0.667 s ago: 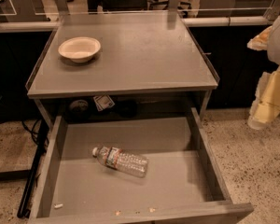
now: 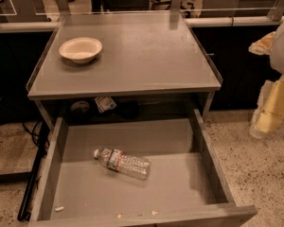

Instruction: Pick water bottle from top drawer and place on counter

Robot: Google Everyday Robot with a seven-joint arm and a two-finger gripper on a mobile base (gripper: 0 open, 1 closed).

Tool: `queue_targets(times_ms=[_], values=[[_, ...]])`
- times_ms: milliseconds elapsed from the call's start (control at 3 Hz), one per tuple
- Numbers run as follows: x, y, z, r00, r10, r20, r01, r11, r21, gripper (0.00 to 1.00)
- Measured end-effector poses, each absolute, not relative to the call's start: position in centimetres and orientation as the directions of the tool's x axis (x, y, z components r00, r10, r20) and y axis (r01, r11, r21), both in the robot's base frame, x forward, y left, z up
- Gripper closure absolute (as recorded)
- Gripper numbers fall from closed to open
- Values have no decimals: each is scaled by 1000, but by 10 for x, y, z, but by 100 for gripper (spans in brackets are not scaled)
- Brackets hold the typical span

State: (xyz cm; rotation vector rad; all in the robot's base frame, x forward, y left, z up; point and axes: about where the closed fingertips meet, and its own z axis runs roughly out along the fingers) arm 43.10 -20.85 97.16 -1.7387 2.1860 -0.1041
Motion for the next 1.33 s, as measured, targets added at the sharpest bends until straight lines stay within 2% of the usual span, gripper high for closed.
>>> queue_targets(times_ms=[667,1333], values=[[408,-154,920,-75,-942,-328,-933,183,-311,0],[426,-67,852,9,-891,-455,-953,130,-274,0]])
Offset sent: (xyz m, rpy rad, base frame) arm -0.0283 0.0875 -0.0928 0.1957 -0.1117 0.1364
